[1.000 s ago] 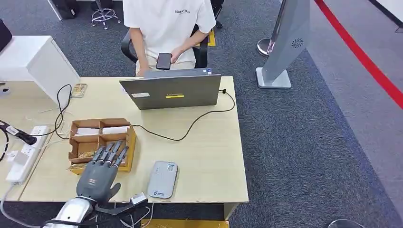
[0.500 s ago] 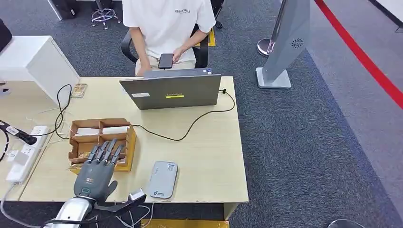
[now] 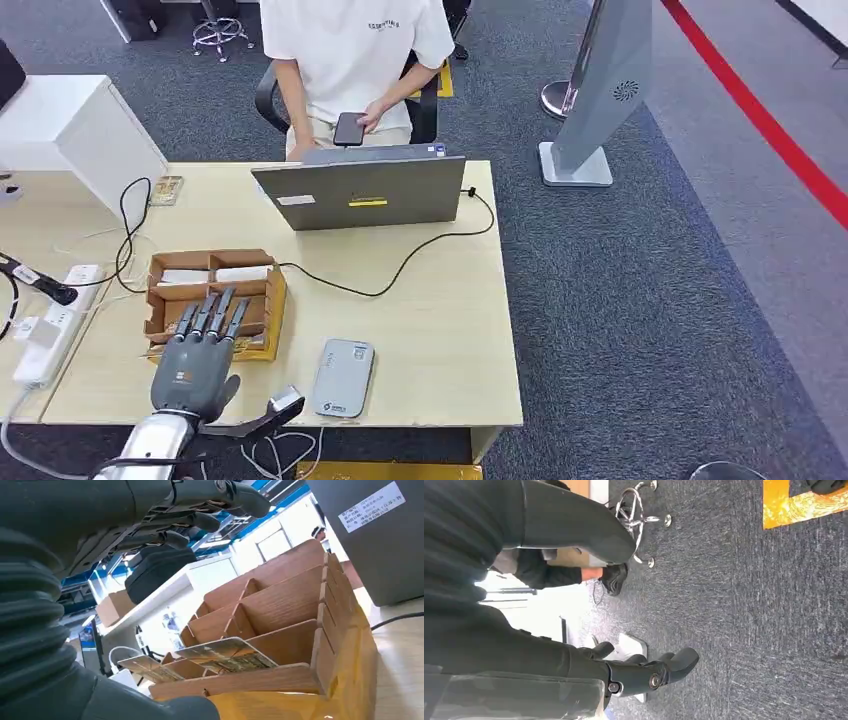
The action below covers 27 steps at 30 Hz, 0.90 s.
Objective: Pass the card to the sensor for recognition and then transmit it.
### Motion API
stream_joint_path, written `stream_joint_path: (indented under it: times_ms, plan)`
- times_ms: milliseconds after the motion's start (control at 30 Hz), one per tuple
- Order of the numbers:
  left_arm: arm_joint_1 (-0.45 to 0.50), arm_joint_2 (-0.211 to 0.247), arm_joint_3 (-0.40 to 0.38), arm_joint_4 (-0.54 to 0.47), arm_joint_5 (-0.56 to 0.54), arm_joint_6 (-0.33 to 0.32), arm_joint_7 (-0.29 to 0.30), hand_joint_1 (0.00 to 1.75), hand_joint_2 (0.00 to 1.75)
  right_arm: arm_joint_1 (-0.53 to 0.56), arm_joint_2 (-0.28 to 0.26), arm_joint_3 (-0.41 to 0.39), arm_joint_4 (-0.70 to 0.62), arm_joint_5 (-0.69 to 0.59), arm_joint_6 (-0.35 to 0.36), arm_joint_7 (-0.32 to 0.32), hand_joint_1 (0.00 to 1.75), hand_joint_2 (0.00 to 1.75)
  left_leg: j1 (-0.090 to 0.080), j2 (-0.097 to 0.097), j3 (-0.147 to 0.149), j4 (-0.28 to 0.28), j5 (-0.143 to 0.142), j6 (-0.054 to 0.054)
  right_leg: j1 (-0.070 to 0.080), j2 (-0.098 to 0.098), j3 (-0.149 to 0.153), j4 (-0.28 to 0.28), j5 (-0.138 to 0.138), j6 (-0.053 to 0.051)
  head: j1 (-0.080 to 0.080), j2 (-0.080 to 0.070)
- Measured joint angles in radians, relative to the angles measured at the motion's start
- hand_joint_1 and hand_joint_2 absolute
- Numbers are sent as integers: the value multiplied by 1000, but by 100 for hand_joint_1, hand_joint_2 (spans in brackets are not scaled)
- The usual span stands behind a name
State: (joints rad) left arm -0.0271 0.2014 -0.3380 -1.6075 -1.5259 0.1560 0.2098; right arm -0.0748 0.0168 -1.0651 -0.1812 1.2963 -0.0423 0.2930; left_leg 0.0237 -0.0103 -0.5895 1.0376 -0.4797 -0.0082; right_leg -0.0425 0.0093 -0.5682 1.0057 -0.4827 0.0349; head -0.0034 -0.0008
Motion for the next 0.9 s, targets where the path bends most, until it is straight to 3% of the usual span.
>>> stream_joint_path:
  times_ms: [900]
  plan:
    - [-11, -24, 31, 55, -5, -9, 21, 0, 175, 0, 0, 0, 0, 4, 5, 0, 0, 175, 0, 0, 0, 0, 0, 0, 0, 0, 0, 0, 0, 0, 0, 0]
